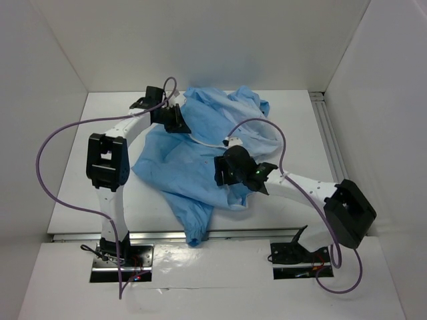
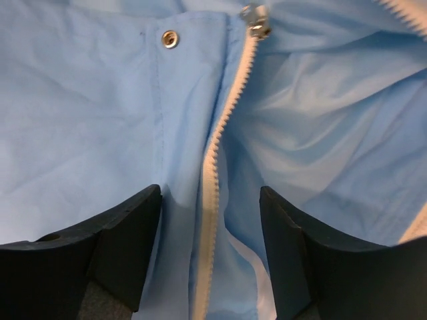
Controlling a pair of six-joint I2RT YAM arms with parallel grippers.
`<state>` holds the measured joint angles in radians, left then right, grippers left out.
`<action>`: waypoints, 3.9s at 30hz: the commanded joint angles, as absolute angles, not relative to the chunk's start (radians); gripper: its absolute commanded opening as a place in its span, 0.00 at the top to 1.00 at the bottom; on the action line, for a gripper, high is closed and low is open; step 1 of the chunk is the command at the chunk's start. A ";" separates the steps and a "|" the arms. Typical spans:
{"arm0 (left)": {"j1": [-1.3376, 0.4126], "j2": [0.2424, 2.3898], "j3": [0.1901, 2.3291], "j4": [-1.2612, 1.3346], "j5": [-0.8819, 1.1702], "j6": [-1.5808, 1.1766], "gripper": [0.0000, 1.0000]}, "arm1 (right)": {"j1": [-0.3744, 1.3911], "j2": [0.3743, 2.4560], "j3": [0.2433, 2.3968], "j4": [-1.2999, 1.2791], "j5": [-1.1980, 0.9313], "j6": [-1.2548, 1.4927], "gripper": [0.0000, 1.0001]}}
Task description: Zip up the jacket
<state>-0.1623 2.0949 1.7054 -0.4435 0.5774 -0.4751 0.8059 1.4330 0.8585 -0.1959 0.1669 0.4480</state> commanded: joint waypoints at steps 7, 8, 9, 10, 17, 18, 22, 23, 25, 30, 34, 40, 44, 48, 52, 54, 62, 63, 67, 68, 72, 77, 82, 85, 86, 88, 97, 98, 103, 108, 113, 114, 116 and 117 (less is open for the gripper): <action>-0.186 2.069 1.743 -0.417 0.597 -0.489 1.00 | 0.595 1.345 0.873 -0.020 0.008 0.630 0.25; -0.186 2.069 1.743 -0.417 0.597 -0.489 1.00 | 0.585 1.359 0.873 0.021 -0.050 0.640 0.25; -0.186 2.060 1.743 -0.417 0.586 -0.489 1.00 | 0.575 1.368 0.873 0.032 -0.076 0.640 0.25; -0.186 2.060 1.743 -0.417 0.586 -0.489 1.00 | 0.562 1.380 0.873 0.043 -0.104 0.640 0.25; -0.186 2.042 1.753 -0.417 0.586 -0.489 1.00 | 0.551 1.483 0.893 0.080 -0.247 0.660 0.25; -0.186 2.042 1.753 -0.417 0.586 -0.480 1.00 | 0.551 1.502 0.902 0.063 -0.256 0.660 0.25; -0.186 2.042 1.764 -0.426 0.577 -0.480 1.00 | 0.569 1.526 0.902 0.063 -0.245 0.649 0.31; -0.186 2.042 1.764 -0.426 0.577 -0.480 1.00 | 0.569 1.526 0.902 0.063 -0.245 0.640 0.32; -0.186 2.042 1.773 -0.426 0.577 -0.480 1.00 | 0.580 1.555 0.923 0.052 -0.245 0.631 0.37; -0.186 2.042 1.773 -0.426 0.577 -0.480 1.00 | 0.589 1.606 0.957 0.075 -0.299 0.621 0.51; -0.186 2.042 1.773 -0.426 0.577 -0.480 1.00 | 0.598 1.628 0.988 0.084 -0.311 0.603 0.86; -0.186 2.042 1.782 -0.426 0.653 -0.445 1.00 | 0.607 1.597 1.017 0.106 -0.343 0.531 1.00; -0.186 2.030 1.792 -0.437 0.686 -0.445 1.00 | 0.607 1.556 1.029 0.127 -0.393 0.474 1.00; -0.186 1.968 1.695 -0.413 0.634 -0.501 1.00 | 0.607 1.578 1.062 0.127 -0.474 0.419 1.00; -0.186 1.829 1.436 -0.220 0.568 -0.723 1.00 | 0.617 1.600 1.071 0.109 -0.548 0.373 1.00; -0.196 1.783 1.278 -0.080 0.581 -0.816 1.00 | 0.617 1.591 1.037 0.109 -0.558 0.373 1.00; -0.252 1.787 1.261 -0.129 0.502 -0.812 0.93 | 0.617 1.582 0.953 0.058 -0.567 0.338 1.00; -0.252 1.796 1.261 -0.129 0.502 -0.802 0.79 | 0.617 1.582 0.953 0.043 -0.568 0.325 1.00; -0.252 1.808 1.270 -0.129 0.512 -0.763 0.32 | 0.617 1.592 0.943 0.034 -0.558 0.325 1.00; -0.252 1.809 1.304 -0.167 0.490 -0.738 0.30 | 0.617 1.592 0.934 0.034 -0.558 0.325 1.00; -0.252 1.844 1.363 -0.218 0.434 -0.677 0.22 | 0.617 1.592 0.934 0.034 -0.558 0.316 1.00; -0.252 1.919 1.433 -0.296 0.416 -0.597 0.21 | 0.617 1.583 0.934 0.025 -0.548 0.316 1.00; -0.252 1.968 1.469 -0.345 0.383 -0.502 0.24 | 0.617 1.574 0.925 0.025 -0.548 0.316 1.00; -0.261 1.979 1.506 -0.393 0.359 -0.468 0.22 | 0.617 1.574 0.916 0.025 -0.548 0.316 1.00; -0.261 1.979 1.506 -0.405 0.339 -0.451 0.21 | 0.617 1.574 0.916 0.025 -0.548 0.316 1.00; -0.261 1.979 1.517 -0.420 0.284 -0.424 0.20 | 0.617 1.574 0.916 0.025 -0.548 0.316 1.00; -0.261 2.006 1.554 -0.394 0.357 -0.390 0.31 | 0.617 1.583 0.925 0.015 -0.538 0.316 1.00; -0.261 2.006 1.554 -0.394 0.370 -0.390 0.34 | 0.617 1.583 0.925 0.015 -0.538 0.316 1.00; -0.261 2.006 1.554 -0.394 0.391 -0.390 0.49 | 0.617 1.583 0.925 0.006 -0.529 0.316 1.00; -0.261 1.996 1.536 -0.394 0.423 -0.380 0.76 | 0.617 1.574 0.925 0.006 -0.529 0.316 1.00; -0.241 1.957 1.526 -0.394 0.512 -0.399 1.00 | 0.617 1.556 0.925 0.006 -0.541 0.305 1.00; -0.241 1.945 1.526 -0.384 0.544 -0.399 1.00 | 0.617 1.555 0.925 0.006 -0.551 0.296 1.00; -0.232 1.936 1.516 -0.374 0.571 -0.408 1.00 | 0.617 1.545 0.925 0.017 -0.580 0.287 1.00; -0.232 1.936 1.505 -0.362 0.601 -0.408 1.00 | 0.617 1.536 0.925 0.029 -0.589 0.278 1.00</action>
<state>-0.2417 1.9953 1.5196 -0.3916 0.4900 -0.3985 0.6083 1.5944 0.9230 0.0284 -0.5411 0.3138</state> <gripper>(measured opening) 0.037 0.019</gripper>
